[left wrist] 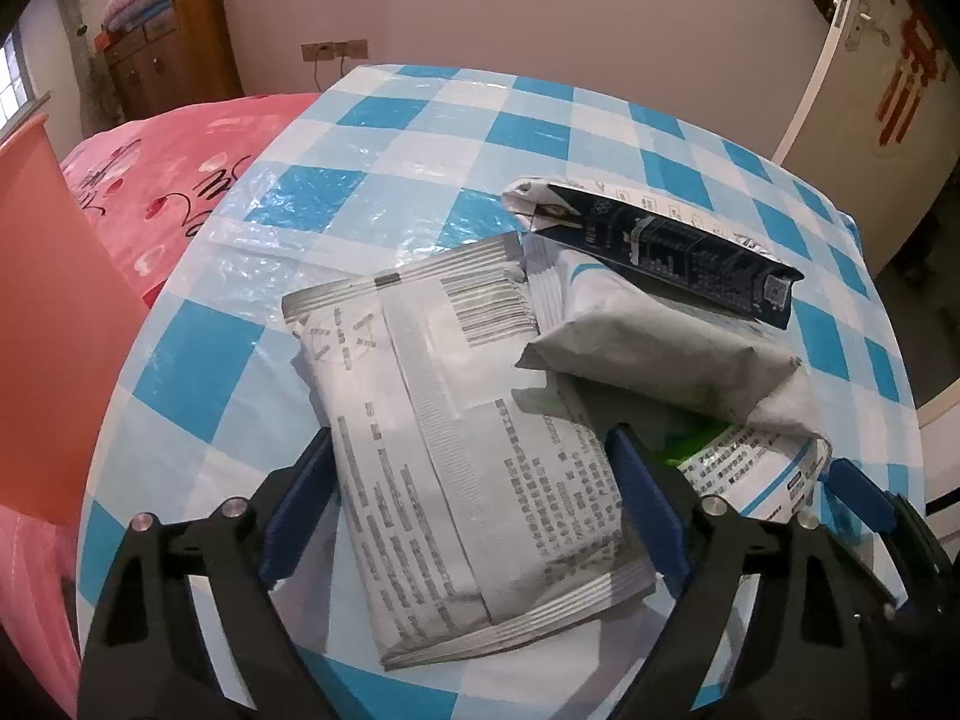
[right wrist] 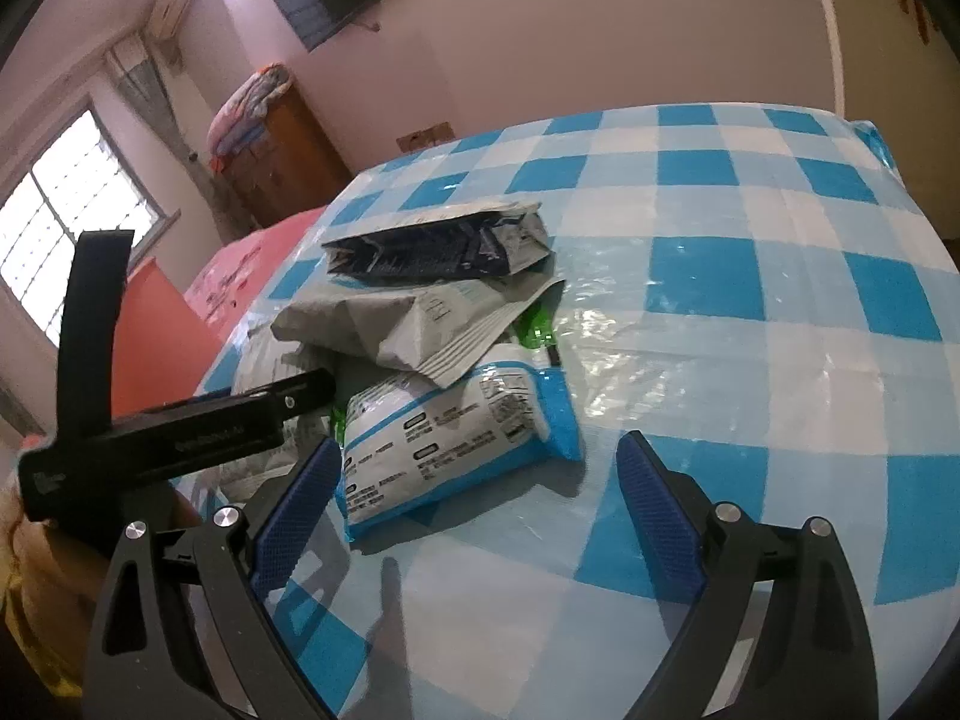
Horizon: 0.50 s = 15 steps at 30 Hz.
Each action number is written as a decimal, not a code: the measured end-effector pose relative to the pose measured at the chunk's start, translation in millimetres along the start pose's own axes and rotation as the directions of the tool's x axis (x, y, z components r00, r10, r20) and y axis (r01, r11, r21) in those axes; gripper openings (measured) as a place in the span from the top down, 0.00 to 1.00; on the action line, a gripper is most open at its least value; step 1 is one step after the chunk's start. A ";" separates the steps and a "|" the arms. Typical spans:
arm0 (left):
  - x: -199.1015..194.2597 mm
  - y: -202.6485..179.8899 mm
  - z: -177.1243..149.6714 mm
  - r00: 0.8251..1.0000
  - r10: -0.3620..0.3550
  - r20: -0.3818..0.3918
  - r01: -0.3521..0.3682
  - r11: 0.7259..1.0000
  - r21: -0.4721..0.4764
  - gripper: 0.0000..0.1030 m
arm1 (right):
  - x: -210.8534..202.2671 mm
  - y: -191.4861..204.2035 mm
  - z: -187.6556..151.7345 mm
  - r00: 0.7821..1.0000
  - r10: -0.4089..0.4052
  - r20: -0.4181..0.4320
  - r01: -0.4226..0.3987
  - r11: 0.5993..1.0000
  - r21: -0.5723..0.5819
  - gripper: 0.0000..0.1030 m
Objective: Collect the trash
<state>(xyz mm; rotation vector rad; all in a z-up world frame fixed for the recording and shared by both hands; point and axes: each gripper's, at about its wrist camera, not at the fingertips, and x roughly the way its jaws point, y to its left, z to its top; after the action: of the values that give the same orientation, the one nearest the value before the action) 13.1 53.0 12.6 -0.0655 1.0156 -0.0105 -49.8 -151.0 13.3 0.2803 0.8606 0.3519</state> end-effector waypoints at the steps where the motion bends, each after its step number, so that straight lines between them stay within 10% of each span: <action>1: -0.2 0.8 0.2 1.000 -0.004 0.001 0.004 1.000 0.000 0.16 | 1.5 2.7 0.4 1.000 -0.004 -0.006 0.004 1.000 -0.014 0.11; 15: -6.8 15.3 -2.7 0.998 -0.067 0.000 0.067 0.998 -0.002 0.20 | 21.6 26.1 6.6 0.995 -0.089 -0.040 0.083 0.989 -0.126 0.07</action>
<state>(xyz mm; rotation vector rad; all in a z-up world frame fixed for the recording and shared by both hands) 6.9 68.3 16.0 -0.1015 1.0131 -0.0702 -36.5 -119.1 12.4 0.1196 0.8889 0.3312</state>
